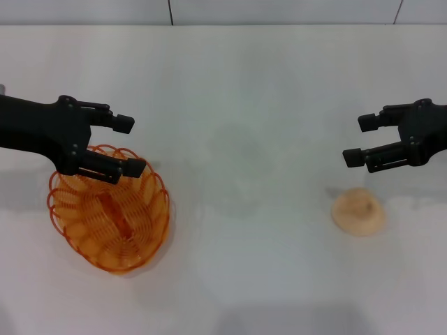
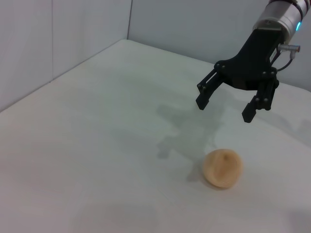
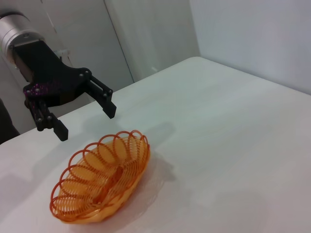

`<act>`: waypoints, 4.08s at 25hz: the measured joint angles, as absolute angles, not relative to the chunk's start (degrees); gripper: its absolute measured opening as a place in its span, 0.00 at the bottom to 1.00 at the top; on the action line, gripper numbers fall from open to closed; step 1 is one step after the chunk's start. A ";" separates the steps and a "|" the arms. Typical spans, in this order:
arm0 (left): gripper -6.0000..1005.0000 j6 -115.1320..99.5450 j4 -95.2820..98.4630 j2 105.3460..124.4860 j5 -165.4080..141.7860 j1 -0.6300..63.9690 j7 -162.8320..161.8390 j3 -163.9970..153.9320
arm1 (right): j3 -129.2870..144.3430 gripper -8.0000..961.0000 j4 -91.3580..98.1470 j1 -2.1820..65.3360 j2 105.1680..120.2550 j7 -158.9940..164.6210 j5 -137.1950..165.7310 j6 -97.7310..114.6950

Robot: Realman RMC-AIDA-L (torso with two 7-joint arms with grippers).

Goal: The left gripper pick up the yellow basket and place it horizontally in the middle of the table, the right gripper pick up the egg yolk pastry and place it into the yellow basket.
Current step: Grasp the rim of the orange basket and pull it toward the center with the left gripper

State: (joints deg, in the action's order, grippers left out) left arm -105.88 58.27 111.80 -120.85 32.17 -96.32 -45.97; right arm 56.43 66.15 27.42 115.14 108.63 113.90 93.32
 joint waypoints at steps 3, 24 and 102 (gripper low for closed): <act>0.86 -105.79 58.27 111.83 -120.85 32.17 -96.27 -45.96 | 56.42 0.91 66.15 27.43 115.14 108.62 113.90 93.17; 0.86 -104.49 58.27 109.36 -125.60 33.77 -98.96 -45.30 | 56.42 0.91 66.19 27.44 115.14 108.53 113.91 92.75; 0.85 -90.43 53.91 111.87 -153.40 42.78 -101.68 -48.74 | 56.41 0.90 65.43 29.28 115.31 109.77 112.08 91.91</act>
State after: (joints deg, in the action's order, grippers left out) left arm -90.43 53.91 111.87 -153.40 42.78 -101.68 -48.74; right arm 56.41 65.43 29.28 115.31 109.77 112.08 91.91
